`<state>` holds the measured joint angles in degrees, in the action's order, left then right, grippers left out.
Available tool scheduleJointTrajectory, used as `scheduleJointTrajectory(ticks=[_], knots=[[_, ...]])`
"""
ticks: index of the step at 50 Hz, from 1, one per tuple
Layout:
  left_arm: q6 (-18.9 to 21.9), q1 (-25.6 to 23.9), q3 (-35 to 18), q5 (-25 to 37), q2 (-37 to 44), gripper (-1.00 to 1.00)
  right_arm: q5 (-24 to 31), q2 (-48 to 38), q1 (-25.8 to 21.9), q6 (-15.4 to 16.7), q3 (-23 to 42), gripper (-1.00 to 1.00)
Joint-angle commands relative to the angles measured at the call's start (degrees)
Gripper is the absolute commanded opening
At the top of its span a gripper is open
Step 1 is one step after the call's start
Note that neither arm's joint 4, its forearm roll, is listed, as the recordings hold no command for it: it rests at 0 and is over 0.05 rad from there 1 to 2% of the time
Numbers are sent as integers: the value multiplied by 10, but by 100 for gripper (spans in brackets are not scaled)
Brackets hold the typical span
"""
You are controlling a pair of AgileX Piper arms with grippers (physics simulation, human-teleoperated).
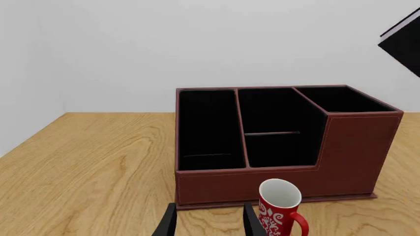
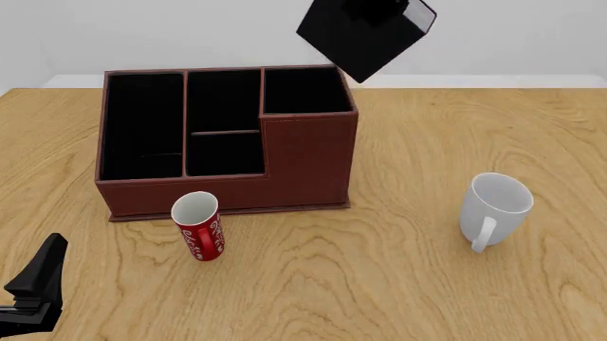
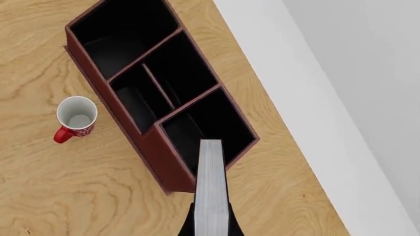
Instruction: Pick up the book and place it in the right compartment of the caddy.
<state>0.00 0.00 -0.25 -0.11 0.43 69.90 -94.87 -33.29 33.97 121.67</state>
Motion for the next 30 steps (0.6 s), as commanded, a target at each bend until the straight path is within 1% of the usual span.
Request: scheduleJointTrajectory(ticks=[1,13,15,17,18,21,30], knots=[[0,0,0,0,0,100,0,-36,5,-14,50,-100],[0,0,0,0,0,100,0,-71,-5,-27,79,-100],[0,0,0,0,0,100,0,-76,-3,-24,80,-100],[0,0,0,0,0,100,0,-82,-4,-33,91,-100],[0,0,0,0,0,100,0,-84,-3,-28,90,-100],[0,0,0,0,0,100,0,-94,0,-29,99,-100],[0,0,0,0,0,100,0,-116,6,-37,119,-100]])
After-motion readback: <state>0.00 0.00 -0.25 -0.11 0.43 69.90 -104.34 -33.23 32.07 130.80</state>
